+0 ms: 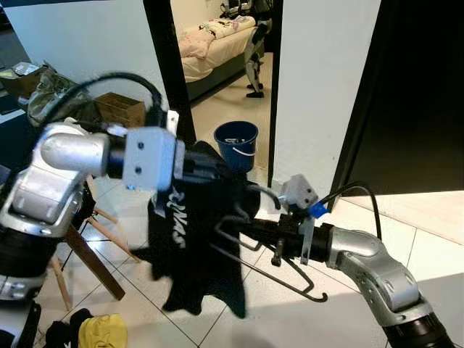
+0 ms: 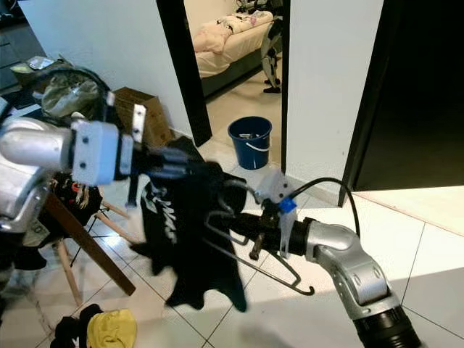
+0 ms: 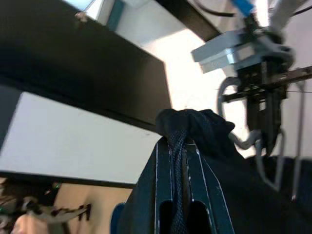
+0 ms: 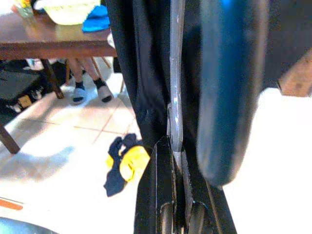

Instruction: Hang hanger

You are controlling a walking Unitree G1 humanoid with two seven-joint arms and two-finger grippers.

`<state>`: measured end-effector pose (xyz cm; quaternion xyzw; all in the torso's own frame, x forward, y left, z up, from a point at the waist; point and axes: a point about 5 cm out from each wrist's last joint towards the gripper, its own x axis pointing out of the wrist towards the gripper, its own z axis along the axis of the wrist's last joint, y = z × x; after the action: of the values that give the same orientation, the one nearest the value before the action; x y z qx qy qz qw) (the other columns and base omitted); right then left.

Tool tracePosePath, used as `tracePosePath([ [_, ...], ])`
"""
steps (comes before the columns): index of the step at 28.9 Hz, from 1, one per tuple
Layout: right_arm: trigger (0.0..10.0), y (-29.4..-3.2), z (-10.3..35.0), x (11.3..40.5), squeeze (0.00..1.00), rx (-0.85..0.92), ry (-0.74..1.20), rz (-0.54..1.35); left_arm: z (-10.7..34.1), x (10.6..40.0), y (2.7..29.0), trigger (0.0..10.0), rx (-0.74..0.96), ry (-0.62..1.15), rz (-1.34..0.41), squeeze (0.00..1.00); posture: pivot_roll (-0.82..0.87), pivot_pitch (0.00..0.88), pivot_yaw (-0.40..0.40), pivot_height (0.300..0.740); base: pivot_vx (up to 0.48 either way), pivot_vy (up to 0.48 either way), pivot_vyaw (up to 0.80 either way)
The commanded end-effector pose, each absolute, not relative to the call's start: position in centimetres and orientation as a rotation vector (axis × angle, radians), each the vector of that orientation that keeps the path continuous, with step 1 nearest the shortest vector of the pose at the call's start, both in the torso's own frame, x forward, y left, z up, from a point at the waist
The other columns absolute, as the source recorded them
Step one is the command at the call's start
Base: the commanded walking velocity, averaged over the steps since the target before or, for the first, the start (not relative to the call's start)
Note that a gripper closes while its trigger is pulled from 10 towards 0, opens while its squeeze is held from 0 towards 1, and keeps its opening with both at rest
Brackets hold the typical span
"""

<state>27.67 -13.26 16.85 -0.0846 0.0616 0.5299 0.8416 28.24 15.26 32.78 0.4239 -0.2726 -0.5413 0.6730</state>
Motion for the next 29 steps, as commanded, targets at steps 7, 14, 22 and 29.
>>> tracePosePath([
  [7,10.0,-11.8,15.8,25.5,0.00,-0.202,0.178,1.275,35.3,29.2,19.4,10.0,1.042,-0.607,-0.958,0.00,-0.05,0.000,0.102,0.740,0.000,0.000,0.00],
  [14,10.0,-13.6,13.1,23.2,0.00,-0.416,0.396,1.376,36.1,29.7,21.6,10.0,1.076,-0.582,-0.849,0.00,-0.05,0.000,0.106,0.740,0.000,0.000,0.00],
  [22,10.0,-18.2,12.8,23.7,0.00,-0.671,0.592,1.168,35.4,30.1,21.5,10.0,1.070,-0.586,-0.873,0.00,-0.06,0.000,0.108,0.740,0.000,0.000,0.00],
  [29,10.0,-19.7,14.1,25.1,0.00,-0.685,0.572,1.076,34.5,30.1,20.7,10.0,1.049,-0.592,-0.914,0.00,-0.05,0.000,0.109,0.740,0.000,0.000,0.00],
])
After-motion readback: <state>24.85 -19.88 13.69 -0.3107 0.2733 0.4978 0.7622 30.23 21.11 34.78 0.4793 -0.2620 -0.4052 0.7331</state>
